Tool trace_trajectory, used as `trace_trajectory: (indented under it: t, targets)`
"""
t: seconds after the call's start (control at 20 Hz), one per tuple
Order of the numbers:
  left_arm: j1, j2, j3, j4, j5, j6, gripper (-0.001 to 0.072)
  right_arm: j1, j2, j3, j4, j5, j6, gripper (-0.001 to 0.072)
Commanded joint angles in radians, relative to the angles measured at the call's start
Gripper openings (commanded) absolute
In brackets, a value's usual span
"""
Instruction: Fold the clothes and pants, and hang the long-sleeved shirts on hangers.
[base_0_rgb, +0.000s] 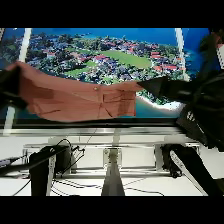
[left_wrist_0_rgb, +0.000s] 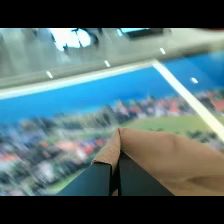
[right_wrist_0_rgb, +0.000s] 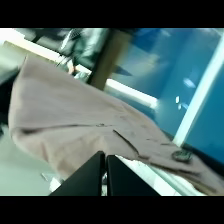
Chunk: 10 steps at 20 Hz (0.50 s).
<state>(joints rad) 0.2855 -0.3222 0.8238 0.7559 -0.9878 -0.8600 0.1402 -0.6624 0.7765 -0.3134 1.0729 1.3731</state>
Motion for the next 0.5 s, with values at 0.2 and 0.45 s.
trace_trajectory:
  t: [0.2, 0.45]
  targets:
    - [-0.226, -0.518, -0.228, -0.237, 0.372, 0.092, 0.0027, 0.177, -0.209, -0.237, -0.009, -0.685, 0.163, 0.0014]
    - [-0.304, -0.696, -0.140, -0.188, 0.238, 0.016, 0.0025, 0.071, -0.328, -0.187, -0.172, -0.567, 0.101, 0.0014]
